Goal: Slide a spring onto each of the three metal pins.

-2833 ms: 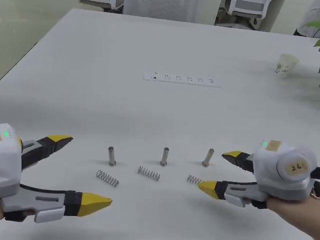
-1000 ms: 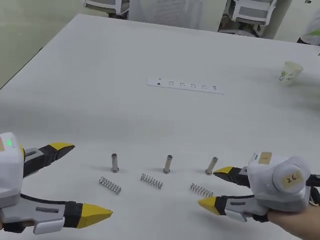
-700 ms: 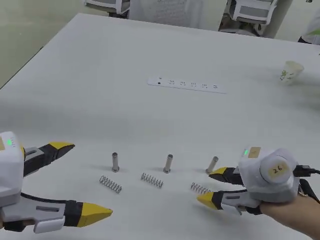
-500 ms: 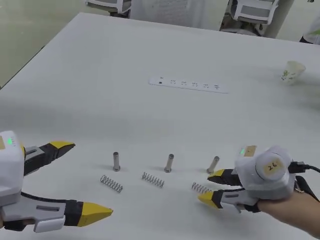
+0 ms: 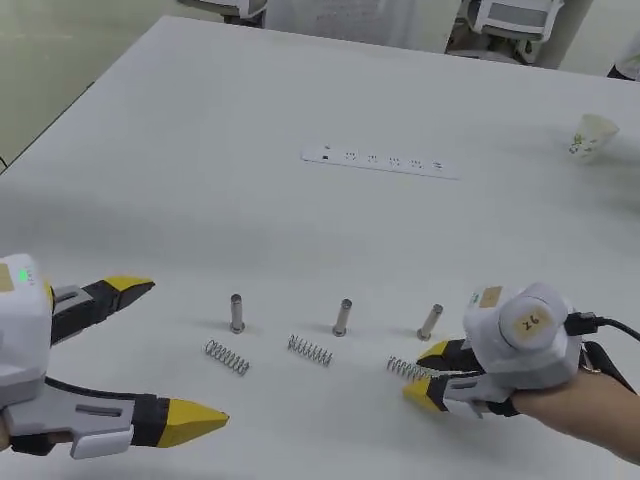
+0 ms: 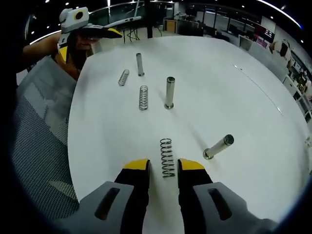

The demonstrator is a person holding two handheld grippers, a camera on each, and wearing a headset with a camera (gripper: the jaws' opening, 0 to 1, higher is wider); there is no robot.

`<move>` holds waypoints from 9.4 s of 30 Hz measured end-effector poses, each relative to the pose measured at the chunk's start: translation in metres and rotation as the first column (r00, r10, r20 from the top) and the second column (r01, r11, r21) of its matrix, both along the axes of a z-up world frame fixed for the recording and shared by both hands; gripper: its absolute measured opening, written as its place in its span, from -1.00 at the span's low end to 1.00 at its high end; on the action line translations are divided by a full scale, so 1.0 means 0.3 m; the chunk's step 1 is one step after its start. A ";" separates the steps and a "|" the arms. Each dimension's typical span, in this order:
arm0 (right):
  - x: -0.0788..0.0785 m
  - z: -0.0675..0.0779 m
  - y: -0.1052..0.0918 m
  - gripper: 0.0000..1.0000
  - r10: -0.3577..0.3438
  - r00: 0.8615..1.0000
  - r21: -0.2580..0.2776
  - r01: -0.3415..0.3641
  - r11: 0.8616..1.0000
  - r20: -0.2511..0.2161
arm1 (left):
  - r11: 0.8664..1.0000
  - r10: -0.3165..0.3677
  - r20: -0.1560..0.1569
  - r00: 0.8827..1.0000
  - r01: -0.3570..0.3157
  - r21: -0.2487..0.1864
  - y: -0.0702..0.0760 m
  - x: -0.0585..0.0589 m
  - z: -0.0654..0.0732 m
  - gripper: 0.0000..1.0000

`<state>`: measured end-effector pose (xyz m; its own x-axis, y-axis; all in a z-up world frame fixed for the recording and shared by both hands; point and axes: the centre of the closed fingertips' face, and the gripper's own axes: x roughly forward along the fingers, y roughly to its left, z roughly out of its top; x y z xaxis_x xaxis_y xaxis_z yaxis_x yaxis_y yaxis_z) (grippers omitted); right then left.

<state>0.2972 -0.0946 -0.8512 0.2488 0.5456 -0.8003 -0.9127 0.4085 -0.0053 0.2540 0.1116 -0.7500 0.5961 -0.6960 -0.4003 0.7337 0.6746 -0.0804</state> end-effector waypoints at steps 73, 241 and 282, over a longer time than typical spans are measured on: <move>-0.172 0.236 0.135 -0.84 0.452 0.866 -0.032 -0.457 0.889 0.214 | 0.900 -0.430 -0.026 0.902 0.426 -0.096 -0.485 0.001 -0.050 -0.19; -0.189 0.419 0.250 -0.86 0.353 0.899 0.224 -0.412 0.883 0.261 | 0.930 -0.364 0.031 0.931 0.366 -0.047 -0.440 0.020 -0.035 -0.07; -0.143 0.395 0.207 -0.86 0.311 0.909 0.191 -0.370 0.909 0.278 | 0.997 -0.068 0.054 0.996 0.070 -0.043 -0.131 0.118 -0.022 0.96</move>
<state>0.2542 -0.0326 -0.7328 0.1788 0.7948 -0.5800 -0.9796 0.0887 -0.1805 0.2896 0.0724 -0.7566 0.5651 -0.7530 -0.3372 0.7826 0.6186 -0.0699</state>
